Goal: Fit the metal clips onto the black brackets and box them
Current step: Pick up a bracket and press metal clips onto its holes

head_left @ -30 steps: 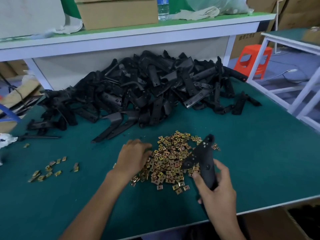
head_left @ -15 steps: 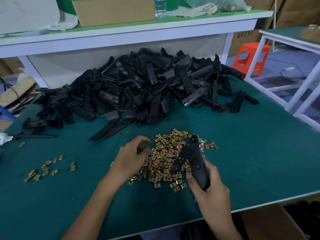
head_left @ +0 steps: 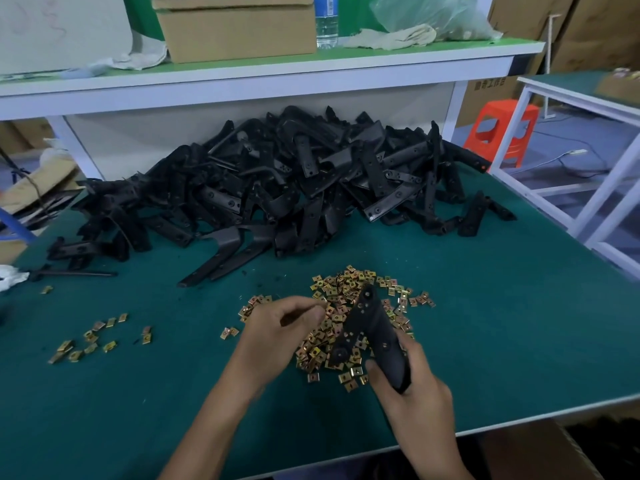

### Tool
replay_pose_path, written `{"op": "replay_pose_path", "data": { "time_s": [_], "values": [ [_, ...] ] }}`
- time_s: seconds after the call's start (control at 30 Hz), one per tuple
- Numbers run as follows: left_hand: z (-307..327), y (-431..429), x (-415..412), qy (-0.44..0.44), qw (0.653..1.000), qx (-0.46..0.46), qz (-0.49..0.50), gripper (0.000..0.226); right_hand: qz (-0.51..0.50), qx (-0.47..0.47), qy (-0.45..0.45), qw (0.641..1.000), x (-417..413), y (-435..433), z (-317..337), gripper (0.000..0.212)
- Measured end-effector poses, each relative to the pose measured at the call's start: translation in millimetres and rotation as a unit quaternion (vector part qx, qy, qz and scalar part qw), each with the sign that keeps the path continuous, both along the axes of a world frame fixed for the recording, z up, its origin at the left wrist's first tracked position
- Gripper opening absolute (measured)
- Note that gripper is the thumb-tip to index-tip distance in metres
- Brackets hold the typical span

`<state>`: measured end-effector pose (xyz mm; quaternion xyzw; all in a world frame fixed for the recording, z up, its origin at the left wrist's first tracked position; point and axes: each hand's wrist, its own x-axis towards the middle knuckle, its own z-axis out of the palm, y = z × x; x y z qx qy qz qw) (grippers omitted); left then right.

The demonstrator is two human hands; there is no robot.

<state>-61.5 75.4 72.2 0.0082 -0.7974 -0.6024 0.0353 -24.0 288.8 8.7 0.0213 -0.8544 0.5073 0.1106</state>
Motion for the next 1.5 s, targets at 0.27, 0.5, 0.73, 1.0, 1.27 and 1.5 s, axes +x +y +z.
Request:
{"op": "replay_pose_path", "data": {
  "time_s": [0.27, 0.5, 0.73, 1.0, 1.27, 1.5],
  "values": [
    [-2.7, 11.4, 3.6, -0.047, 0.993, 0.105, 0.035, 0.014, 0.009, 0.019, 0.002, 1.0, -0.6, 2.0, -4.9, 0.055],
    [-2.2, 12.3, 8.4, -0.05, 0.987, 0.137, 0.061, 0.019, 0.006, 0.025, 0.01, 1.0, -2.6, 1.7, -9.5, 0.058],
    [2.8, 16.1, 13.4, -0.065, 0.975, 0.209, 0.044, 0.015, -0.003, 0.04, 0.008, 0.999, -2.1, 0.1, -6.7, 0.063],
    [5.0, 20.6, 20.0, -0.069, 0.981, 0.18, 0.024, 0.013, -0.01, 0.062, 0.01, 0.998, -0.4, -1.8, -1.9, 0.067],
    [0.7, 13.9, 24.0, -0.082, 0.984, 0.157, 0.008, 0.007, -0.006, 0.066, 0.008, 0.998, -0.7, -2.1, 4.0, 0.068],
    [-0.4, 17.1, 25.9, -0.091, 0.984, 0.155, 0.0, 0.015, 0.003, 0.092, -0.001, 0.996, -2.1, -1.2, 7.0, 0.07]
  ]
}}
